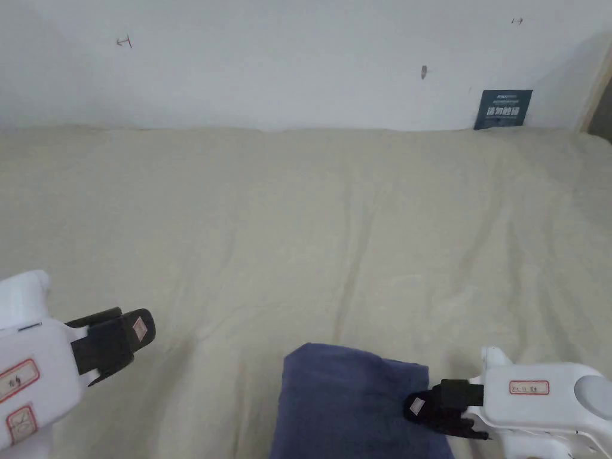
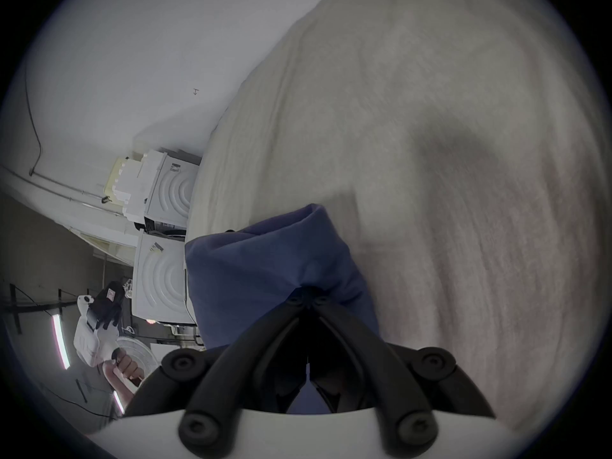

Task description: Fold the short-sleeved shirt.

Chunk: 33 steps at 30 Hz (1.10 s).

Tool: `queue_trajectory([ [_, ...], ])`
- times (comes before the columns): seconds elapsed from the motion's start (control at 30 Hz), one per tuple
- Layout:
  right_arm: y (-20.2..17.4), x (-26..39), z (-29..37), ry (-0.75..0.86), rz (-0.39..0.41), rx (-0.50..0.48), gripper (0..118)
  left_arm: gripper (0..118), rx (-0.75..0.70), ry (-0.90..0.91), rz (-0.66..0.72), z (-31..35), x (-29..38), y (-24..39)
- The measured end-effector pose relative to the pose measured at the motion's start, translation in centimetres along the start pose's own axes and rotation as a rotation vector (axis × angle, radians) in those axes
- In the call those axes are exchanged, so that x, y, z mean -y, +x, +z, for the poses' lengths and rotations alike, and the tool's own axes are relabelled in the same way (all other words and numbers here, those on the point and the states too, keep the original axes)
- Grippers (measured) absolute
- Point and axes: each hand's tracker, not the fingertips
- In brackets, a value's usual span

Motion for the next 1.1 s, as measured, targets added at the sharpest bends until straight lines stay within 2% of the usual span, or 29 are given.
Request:
queue_trajectory([
  [0.03,-0.1,0.1,0.0,0.0,0.007,-0.002,2,0,0.025,-0.059,-0.003,-1.1,-0.6,-0.1],
  [0.1,-0.7,0.3,0.1,-0.004,0.076,0.018,2,0,0.148,-0.247,0.026,-4.8,-1.8,-0.3],
  [0.13,-1.0,0.3,0.1,-0.003,0.105,0.028,2,0,0.21,-0.351,0.07,-6.9,-2.1,-0.7],
  [0.2,-1.5,0.5,0.2,-0.007,0.145,0.047,2,3,0.384,-0.578,0.242,-11.3,-1.4,-2.2],
  [0.27,-1.7,0.3,0.1,-0.013,0.163,0.055,2,32,0.477,-0.73,0.379,-14.3,0.7,-3.3],
  [0.3,-1.7,0.3,0.2,-0.012,0.158,0.054,2,58,0.45,-0.766,0.352,-15.0,1.4,-3.2],
  [0.33,-1.6,0.3,0.2,-0.011,0.154,0.053,2,80,0.385,-0.793,0.276,-15.9,2.2,-3.4],
  [0.37,-1.2,0.1,0.1,-0.009,0.146,0.047,2,88,0.345,-0.818,0.225,-16.5,2.6,-3.3],
  [0.4,-1.0,0.2,0.2,-0.007,0.14,0.04,2,88,0.334,-0.831,0.203,-16.9,3.0,-3.4],
  [0.43,-0.8,0.2,0.2,-0.005,0.132,0.03,2,110,0.364,-0.836,0.227,-17.4,3.2,-3.8],
  [0.6,-0.1,0.1,0.2,0.0,0.102,0.002,2,110,0.421,-0.818,0.416,-19.1,5.1,-4.8],
  [0.7,0.5,-0.3,0.0,-0.002,0.094,-0.008,2,110,0.486,-0.794,0.4,-20.3,6.2,-3.7],
  [0.8,0.6,-0.2,0.1,-0.003,0.087,-0.014,2,111,0.55,-0.78,0.329,-20.8,7.5,-1.5],
  [0.9,0.9,-0.3,0.0,-0.004,0.089,-0.02,2,112,0.595,-0.852,0.374,-22.0,8.7,-0.3],
  [1.0,1.5,-0.3,0.0,0.002,0.077,-0.034,2,115,0.61,-0.824,0.401,-22.1,9.4,0.6],
  [1.03,1.5,-0.1,0.0,0.006,0.07,-0.04,2,112,0.605,-0.829,0.399,-22.2,9.2,0.7],
  [1.07,1.7,0.0,0.0,0.008,0.063,-0.047,2,103,0.59,-0.835,0.409,-22.0,9.0,0.7],
  [1.1,1.8,0.0,0.1,0.01,0.059,-0.051,2,74,0.546,-0.833,0.418,-21.6,8.6,0.7],
])
